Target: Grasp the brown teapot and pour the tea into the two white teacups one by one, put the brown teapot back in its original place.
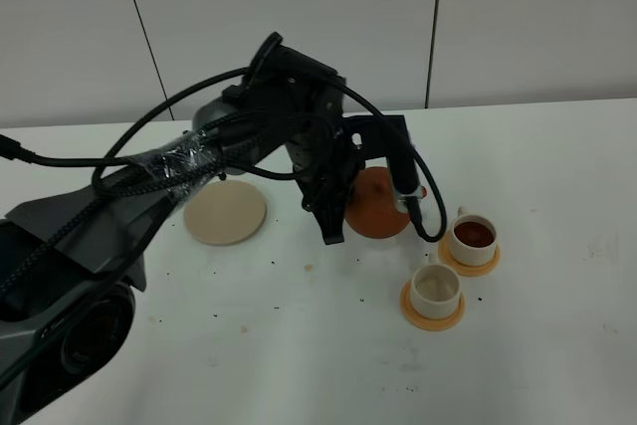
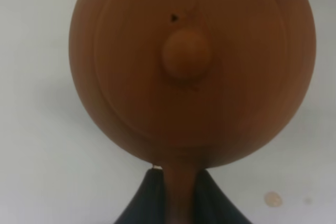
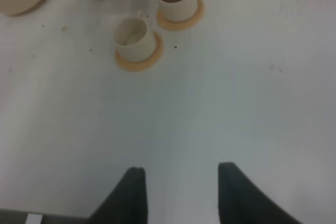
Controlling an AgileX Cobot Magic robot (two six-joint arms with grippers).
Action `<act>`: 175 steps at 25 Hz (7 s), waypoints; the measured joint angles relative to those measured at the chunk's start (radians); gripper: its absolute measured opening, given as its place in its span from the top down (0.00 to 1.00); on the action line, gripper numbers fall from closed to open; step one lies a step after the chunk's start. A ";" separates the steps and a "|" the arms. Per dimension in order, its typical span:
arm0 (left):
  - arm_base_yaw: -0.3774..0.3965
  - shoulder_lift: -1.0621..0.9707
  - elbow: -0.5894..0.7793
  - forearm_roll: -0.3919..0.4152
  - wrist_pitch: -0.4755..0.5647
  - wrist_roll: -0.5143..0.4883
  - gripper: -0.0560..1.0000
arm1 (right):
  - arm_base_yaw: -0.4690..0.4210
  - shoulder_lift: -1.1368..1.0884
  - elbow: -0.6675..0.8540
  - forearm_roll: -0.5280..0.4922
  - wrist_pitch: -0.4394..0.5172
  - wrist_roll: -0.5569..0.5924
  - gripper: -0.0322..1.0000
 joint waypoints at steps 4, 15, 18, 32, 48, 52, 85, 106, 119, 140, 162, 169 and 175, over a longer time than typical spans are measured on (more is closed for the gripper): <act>0.031 0.000 0.000 -0.075 0.018 0.109 0.79 | 0.000 0.000 0.000 0.000 0.000 0.000 0.66; 0.034 0.014 0.000 -0.088 0.004 0.212 0.79 | 0.000 0.000 0.000 0.000 0.000 0.000 0.66; 0.034 0.016 0.000 -0.090 -0.001 0.215 0.79 | 0.000 0.000 0.000 0.000 0.000 0.000 0.66; 0.023 -0.049 0.000 -0.133 0.165 0.171 0.79 | 0.000 0.000 0.000 0.000 0.000 0.000 0.66; -0.039 -0.118 0.041 -0.090 0.231 0.079 0.79 | 0.000 0.000 0.000 0.000 -0.002 0.000 0.66; -0.039 -0.199 0.167 -0.082 0.210 0.064 0.79 | 0.000 0.000 0.000 0.000 -0.002 0.000 0.66; -0.101 -0.373 0.557 0.179 -0.132 -0.169 0.79 | 0.000 0.000 0.000 0.000 -0.002 0.000 0.66; -0.174 -0.299 0.557 0.443 -0.304 -0.171 0.79 | 0.000 0.000 0.000 0.001 -0.003 0.000 0.66; -0.208 -0.275 0.557 0.537 -0.323 -0.171 0.79 | 0.000 0.000 0.000 0.001 -0.003 0.000 0.66; -0.248 -0.263 0.557 0.737 -0.326 -0.193 0.79 | 0.000 0.000 0.000 0.001 -0.003 0.000 0.66; -0.267 -0.255 0.557 0.776 -0.362 -0.183 0.79 | 0.000 0.000 0.000 0.001 -0.003 0.000 0.66; -0.275 -0.245 0.557 0.797 -0.362 -0.175 0.79 | 0.000 0.000 0.000 0.001 -0.003 0.000 0.66; -0.275 -0.245 0.557 0.808 -0.362 -0.171 0.79 | 0.000 0.000 0.000 0.001 -0.003 0.000 0.66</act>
